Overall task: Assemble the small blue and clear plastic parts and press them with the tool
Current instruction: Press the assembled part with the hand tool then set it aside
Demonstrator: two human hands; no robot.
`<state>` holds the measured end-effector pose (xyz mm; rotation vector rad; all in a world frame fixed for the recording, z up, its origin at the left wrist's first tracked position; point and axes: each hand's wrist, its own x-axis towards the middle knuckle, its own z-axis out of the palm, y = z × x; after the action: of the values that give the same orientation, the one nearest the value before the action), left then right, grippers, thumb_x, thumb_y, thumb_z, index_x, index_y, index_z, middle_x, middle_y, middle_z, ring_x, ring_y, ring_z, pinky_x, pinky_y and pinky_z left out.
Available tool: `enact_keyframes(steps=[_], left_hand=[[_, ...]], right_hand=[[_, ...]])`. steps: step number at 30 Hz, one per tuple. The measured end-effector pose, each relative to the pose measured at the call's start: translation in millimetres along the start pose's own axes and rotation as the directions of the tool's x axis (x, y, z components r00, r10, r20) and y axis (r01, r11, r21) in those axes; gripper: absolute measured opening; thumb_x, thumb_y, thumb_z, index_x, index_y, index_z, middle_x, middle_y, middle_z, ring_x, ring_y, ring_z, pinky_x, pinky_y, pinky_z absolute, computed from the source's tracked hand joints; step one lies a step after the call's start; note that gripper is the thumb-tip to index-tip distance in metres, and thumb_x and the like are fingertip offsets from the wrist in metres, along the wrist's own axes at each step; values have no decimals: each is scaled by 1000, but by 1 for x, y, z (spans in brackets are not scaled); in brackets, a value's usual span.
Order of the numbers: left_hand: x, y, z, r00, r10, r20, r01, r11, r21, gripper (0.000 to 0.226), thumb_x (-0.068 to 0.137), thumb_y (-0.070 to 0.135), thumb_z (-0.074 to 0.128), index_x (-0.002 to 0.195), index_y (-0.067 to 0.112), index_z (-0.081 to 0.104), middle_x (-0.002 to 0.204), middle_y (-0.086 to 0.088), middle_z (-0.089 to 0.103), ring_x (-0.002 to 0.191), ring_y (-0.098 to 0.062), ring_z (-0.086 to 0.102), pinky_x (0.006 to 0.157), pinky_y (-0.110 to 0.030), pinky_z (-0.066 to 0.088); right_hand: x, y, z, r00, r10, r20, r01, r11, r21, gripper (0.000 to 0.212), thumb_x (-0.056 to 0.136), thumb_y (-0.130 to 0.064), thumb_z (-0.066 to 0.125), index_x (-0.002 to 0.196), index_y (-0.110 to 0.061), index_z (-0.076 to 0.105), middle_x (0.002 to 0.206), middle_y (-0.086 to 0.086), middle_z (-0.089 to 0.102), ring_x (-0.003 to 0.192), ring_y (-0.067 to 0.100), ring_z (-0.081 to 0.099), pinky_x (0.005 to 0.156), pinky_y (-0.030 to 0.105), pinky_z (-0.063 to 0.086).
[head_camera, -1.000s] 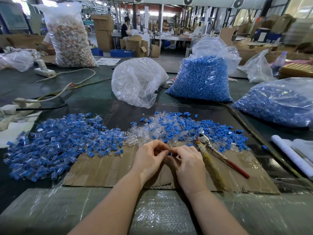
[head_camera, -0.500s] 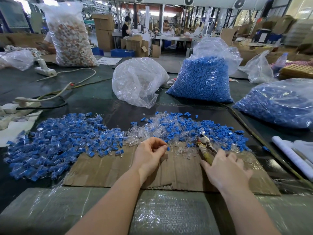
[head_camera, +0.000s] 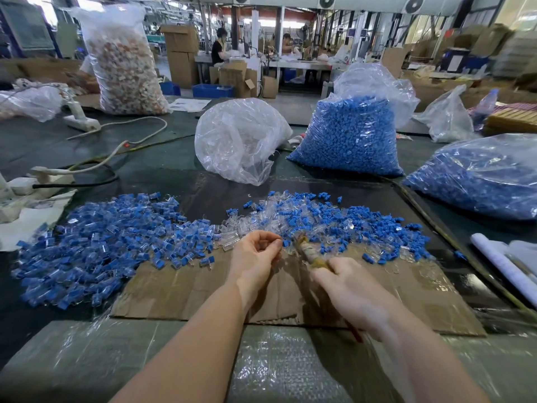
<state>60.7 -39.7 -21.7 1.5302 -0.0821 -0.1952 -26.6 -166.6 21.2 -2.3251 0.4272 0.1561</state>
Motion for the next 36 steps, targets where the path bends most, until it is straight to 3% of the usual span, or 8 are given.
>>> enact_keyframes(steps=[4, 11, 14, 18, 24, 27, 32, 36], left_hand=[[0, 1, 1, 1000, -5, -21, 4, 1000, -20, 8, 89, 2, 58, 90, 9, 62, 75, -5, 61, 62, -7, 57, 51, -13, 48], [-1, 2, 4, 997, 7, -75, -5, 1000, 27, 7, 89, 2, 57, 89, 8, 61, 71, -4, 59, 62, -10, 55, 53, -15, 48], [-1, 2, 3, 997, 6, -83, -3, 999, 35, 7, 89, 3, 58, 90, 8, 62, 72, -4, 60, 62, -9, 55, 51, -14, 48], [0, 2, 4, 997, -2, -79, 4, 1000, 15, 7, 89, 2, 57, 89, 7, 61, 70, -4, 60, 59, -8, 54, 50, -14, 47], [0, 1, 2, 998, -20, -54, 20, 1000, 4, 7, 89, 4, 57, 90, 9, 60, 77, -7, 62, 65, -10, 59, 54, -15, 50], [0, 1, 1, 998, -28, -54, 28, 1000, -4, 6, 89, 5, 57, 89, 11, 60, 77, -6, 62, 66, -10, 60, 54, -15, 50], [-1, 1, 0, 998, -27, -54, 26, 1000, -11, 8, 89, 5, 58, 87, 12, 60, 76, -4, 63, 64, -7, 60, 53, -13, 48], [-2, 1, 0, 998, -3, -66, 5, 999, 39, 8, 88, 5, 59, 87, 13, 60, 79, -6, 64, 66, -8, 61, 51, -12, 47]], right_hand=[[-6, -8, -1, 996, -16, 91, 12, 999, 41, 23, 94, -28, 45, 75, -16, 48, 78, 0, 48, 68, 13, 47, 57, 28, 32], [-12, -14, -7, 982, -15, 188, 4, 998, 58, 21, 92, -18, 44, 71, -18, 40, 76, -1, 44, 58, 10, 40, 50, 22, 31], [-14, -16, -8, 979, -14, 203, 1, 998, 60, 21, 93, -18, 43, 71, -19, 41, 76, -2, 45, 58, 9, 41, 43, 16, 33], [-14, -18, -10, 980, -19, 196, 19, 1000, 4, 21, 94, -22, 41, 74, -20, 41, 86, -3, 48, 66, 7, 46, 47, 17, 34], [-11, -21, -10, 975, -70, 210, 82, 995, -48, 22, 94, -19, 42, 72, -19, 41, 81, -3, 48, 61, 7, 43, 40, 8, 33], [-10, -21, -8, 977, -84, 194, 105, 989, -100, 22, 94, -19, 42, 72, -19, 39, 79, -4, 47, 58, 6, 41, 42, 10, 34], [-6, -21, 0, 990, -42, 135, 63, 985, -159, 13, 97, -20, 40, 84, -21, 42, 86, -5, 48, 71, 7, 47, 54, 20, 33], [-4, -17, 3, 992, -48, 121, 64, 989, -134, 19, 95, -18, 43, 77, -22, 42, 80, -5, 49, 67, 7, 46, 53, 20, 32]])
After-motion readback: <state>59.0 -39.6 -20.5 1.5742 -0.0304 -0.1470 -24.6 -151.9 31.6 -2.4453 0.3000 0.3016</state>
